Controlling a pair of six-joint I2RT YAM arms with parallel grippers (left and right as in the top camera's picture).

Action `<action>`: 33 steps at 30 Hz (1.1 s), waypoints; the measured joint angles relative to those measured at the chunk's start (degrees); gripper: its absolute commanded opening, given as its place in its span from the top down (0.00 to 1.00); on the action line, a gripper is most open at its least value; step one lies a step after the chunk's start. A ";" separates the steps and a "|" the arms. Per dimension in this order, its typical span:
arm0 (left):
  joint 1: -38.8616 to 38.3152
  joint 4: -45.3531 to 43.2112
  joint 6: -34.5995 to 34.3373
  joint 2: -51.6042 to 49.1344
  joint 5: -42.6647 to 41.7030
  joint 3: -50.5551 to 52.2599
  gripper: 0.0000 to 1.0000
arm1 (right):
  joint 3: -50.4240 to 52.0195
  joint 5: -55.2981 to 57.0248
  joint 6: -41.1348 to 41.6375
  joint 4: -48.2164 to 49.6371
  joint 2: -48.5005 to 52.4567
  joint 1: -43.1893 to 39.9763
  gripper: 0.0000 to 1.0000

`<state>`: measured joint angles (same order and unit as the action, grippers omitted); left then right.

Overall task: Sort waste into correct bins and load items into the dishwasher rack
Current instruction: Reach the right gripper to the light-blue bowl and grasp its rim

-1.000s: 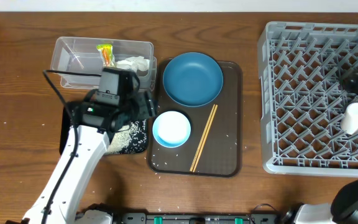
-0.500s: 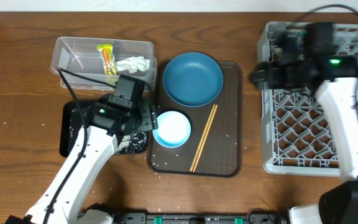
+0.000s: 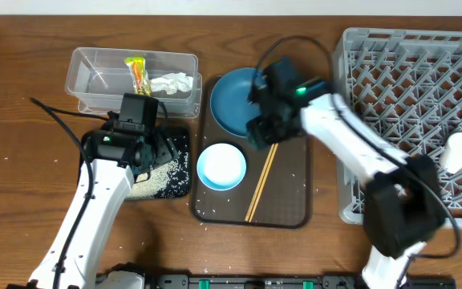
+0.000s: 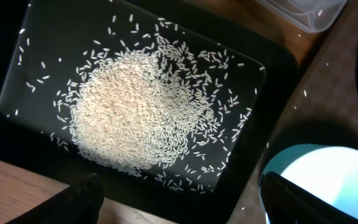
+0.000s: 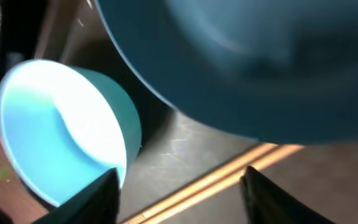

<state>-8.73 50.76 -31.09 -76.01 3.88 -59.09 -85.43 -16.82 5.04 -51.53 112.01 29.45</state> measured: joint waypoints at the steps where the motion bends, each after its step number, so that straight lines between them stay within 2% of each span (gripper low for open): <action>1: 0.07 0.02 -0.11 0.00 0.00 0.00 0.16 | 0.02 0.13 0.61 0.07 1.31 0.90 0.51; 10: 0.07 0.02 -0.26 0.00 -0.02 0.00 0.16 | 0.11 0.37 3.56 1.77 5.73 3.85 0.55; 13: 0.07 0.00 -0.35 0.00 -0.02 0.00 0.16 | 0.11 0.39 3.72 1.97 5.70 3.85 0.83; 16: 0.07 0.02 -0.42 0.00 -0.02 0.00 0.16 | 0.13 0.48 4.35 1.95 5.73 3.85 0.99; 29: 0.07 0.02 -0.42 0.00 0.00 0.00 0.16 | 0.13 1.68 4.57 -1.09 5.18 3.32 0.99; 33: 0.07 0.02 -0.44 0.00 0.00 0.00 0.16 | 0.13 5.90 4.37 -1.51 0.52 -0.13 0.99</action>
<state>-8.67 50.78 -31.53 -76.01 3.88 -59.09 -85.30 -10.92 9.41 -53.04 112.53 29.32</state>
